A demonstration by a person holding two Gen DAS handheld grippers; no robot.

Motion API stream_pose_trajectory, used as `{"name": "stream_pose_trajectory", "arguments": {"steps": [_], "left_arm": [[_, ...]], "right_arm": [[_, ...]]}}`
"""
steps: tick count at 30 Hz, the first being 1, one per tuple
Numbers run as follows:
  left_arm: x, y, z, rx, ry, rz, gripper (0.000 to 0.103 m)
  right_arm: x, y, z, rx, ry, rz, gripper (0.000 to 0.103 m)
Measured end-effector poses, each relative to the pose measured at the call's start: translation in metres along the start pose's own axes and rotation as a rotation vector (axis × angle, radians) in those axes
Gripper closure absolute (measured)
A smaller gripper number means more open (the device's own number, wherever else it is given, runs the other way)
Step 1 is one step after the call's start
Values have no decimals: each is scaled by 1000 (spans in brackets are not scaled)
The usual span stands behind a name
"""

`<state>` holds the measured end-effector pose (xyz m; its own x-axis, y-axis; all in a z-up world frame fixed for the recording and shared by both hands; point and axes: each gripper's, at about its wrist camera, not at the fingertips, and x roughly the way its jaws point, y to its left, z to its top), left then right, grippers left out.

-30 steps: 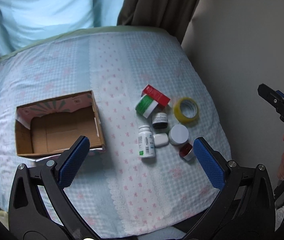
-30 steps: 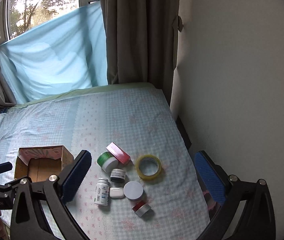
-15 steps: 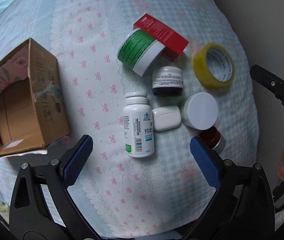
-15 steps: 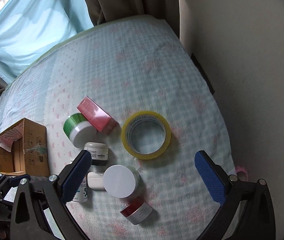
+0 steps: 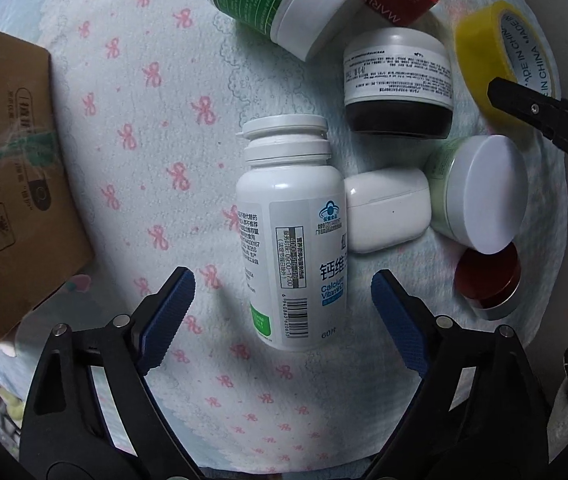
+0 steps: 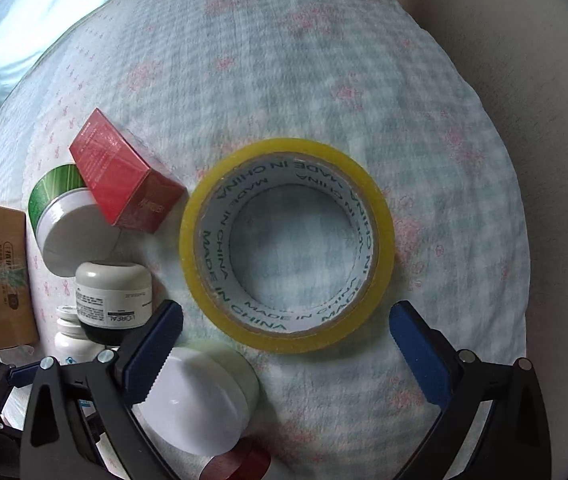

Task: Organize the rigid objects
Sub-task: 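Lower the left tool onto the white pill bottle while the right tool approaches the yellow tape, then close the left tool on the pill bottle while the right tool grips the yellow tape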

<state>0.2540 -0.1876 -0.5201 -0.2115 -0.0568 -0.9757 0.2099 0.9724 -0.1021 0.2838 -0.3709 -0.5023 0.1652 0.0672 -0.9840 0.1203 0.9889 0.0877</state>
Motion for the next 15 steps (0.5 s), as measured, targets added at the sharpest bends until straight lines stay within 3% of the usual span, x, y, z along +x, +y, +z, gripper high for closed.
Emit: {"name": "stream_pose_trajectory", "arguments": {"steps": [11,14,15], "left_arm": [[31,-2,18,51,86,2,31],[33,-7,23,80,89,-2,43],[32,-9,23,92,86,-5,52]], "right_arm": [[25,9,13,-89,23,-49,0],[33,19,17,-111,32,-70,0],[36,24,15,-112,31,-73,0]]}}
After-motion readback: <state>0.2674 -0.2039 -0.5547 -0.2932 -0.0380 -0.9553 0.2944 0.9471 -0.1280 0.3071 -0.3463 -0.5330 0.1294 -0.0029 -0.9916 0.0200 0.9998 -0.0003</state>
